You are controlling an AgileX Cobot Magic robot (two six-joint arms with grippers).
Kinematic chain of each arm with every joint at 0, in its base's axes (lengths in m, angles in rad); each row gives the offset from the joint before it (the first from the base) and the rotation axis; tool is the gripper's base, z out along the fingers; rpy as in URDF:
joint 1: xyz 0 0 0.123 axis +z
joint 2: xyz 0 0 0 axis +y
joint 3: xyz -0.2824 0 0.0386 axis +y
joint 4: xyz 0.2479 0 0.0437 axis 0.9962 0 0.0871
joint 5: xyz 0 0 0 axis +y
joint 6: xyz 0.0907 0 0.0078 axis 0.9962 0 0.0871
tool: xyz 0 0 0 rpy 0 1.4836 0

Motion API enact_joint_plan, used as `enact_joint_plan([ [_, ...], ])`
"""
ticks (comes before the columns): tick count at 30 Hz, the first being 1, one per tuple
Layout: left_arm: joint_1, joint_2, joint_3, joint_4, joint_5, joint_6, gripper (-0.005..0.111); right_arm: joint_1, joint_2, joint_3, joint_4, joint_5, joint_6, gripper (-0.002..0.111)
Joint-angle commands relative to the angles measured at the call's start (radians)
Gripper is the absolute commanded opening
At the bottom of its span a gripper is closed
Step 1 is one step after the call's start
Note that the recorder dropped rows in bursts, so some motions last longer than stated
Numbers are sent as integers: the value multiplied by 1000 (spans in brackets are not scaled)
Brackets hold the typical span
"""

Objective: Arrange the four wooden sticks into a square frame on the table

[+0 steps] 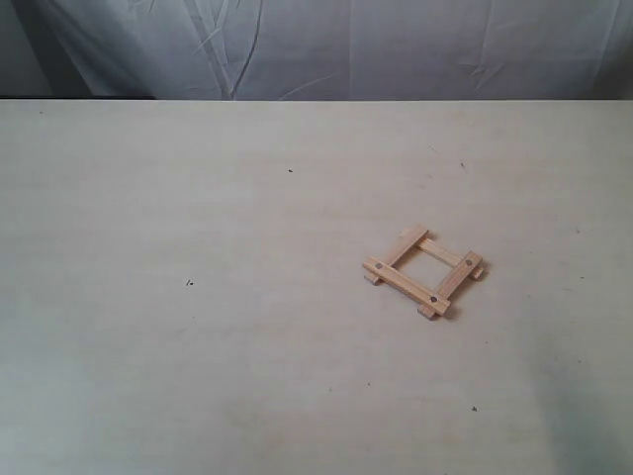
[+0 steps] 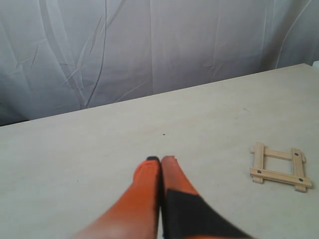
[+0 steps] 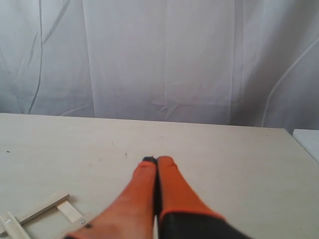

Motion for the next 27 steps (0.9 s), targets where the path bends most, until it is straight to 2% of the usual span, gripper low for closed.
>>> enact_joint_plan([
  [1, -10, -7, 6, 0, -13, 0, 0, -4, -17, 67, 10, -15, -15, -1],
  [7, -10, -7, 6, 0, -13, 0, 0, -4, -17, 137, 32, -9, -15, -1],
  [27, -10, -7, 6, 0, -13, 0, 0, -4, -17, 138, 72, 15, -15, -1],
])
